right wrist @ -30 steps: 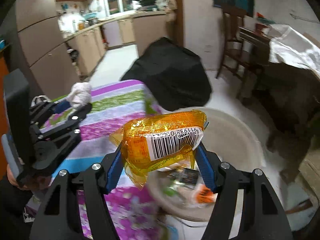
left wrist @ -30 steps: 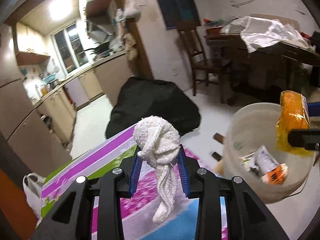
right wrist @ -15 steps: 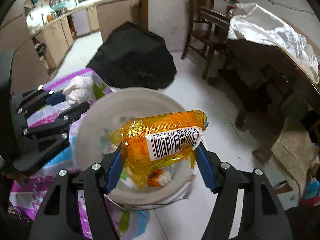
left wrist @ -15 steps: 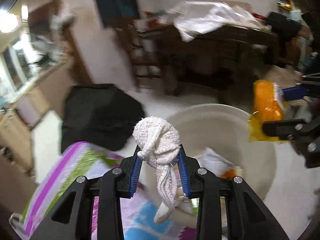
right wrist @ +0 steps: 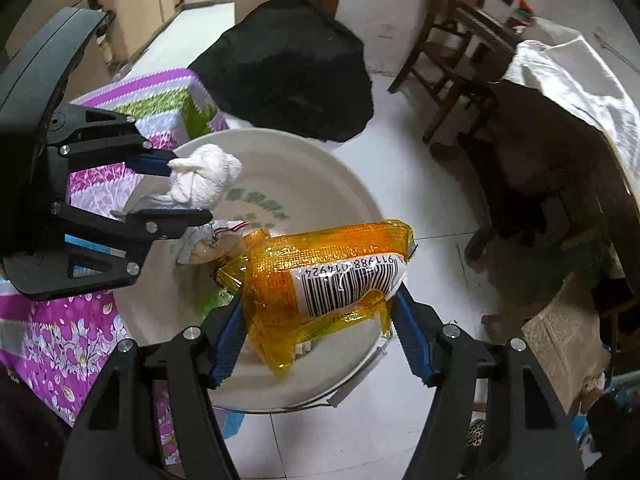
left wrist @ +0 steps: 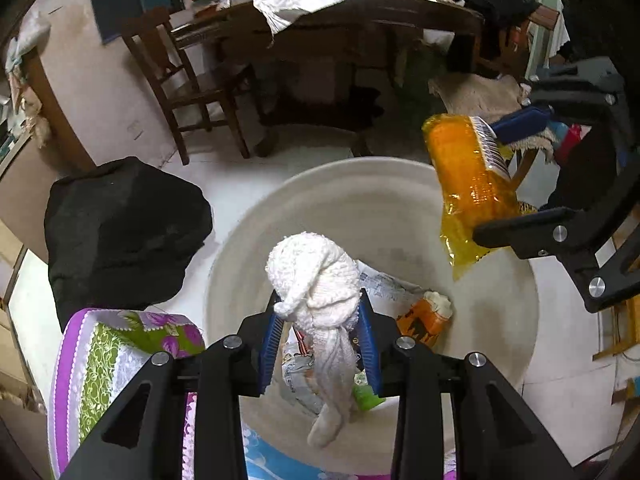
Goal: Collect trash
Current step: 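Open both tools to drop the cloth and packet into the bucket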
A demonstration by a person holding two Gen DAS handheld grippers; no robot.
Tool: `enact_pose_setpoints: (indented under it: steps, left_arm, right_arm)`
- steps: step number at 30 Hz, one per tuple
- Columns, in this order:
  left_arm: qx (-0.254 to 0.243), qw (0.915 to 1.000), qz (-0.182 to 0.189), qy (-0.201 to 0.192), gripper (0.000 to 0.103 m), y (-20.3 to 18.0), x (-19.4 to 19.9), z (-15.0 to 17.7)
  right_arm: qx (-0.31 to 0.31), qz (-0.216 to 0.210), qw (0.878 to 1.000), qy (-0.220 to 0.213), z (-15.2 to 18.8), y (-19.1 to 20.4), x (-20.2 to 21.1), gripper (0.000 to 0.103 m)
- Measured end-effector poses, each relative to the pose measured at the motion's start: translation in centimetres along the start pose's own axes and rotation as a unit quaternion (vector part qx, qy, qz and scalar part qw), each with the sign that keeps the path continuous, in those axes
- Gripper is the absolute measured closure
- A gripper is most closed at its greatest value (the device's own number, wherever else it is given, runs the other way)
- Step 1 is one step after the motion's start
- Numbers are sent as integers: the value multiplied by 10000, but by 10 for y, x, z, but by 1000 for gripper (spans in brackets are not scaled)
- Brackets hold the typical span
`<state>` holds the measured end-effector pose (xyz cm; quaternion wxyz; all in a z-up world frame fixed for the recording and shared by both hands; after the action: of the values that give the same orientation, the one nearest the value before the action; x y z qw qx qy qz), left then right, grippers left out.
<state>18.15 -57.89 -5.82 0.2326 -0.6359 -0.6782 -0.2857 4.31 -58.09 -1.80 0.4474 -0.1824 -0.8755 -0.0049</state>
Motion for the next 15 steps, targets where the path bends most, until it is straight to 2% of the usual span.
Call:
enact_pose_setpoints:
  steps: [3,5,6,15]
  left_arm:
    - [-17,9999,62,105,64,2,0,10]
    - [46,9999,38,132,54,7,-5,13]
    - [55,9999,12,97,49,9,-6,14]
    - [163,9997,-155,-30,48,19,1,26]
  right_arm:
    - [117,-73,9999,94,-1,1,-10,36]
    - [201,-56,9997,159,-1,1,-19,27]
    - [222,-19,9996,151,-1,-1,-22,27]
    - [204,-7,9997,99,4,-1,-24,27]
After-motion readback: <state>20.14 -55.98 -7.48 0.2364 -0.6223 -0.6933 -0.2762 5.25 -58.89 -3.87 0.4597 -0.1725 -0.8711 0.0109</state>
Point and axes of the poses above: each gripper's, at about its wrist camera, not at the fingertips, and x roughly against the way its jaws point, y to its left, z to its underside, the point moved 4 cm from there along -x, roughly the way its jaws point, and after that the axes turned 13 degrees about -y, right-handed, at the moved point
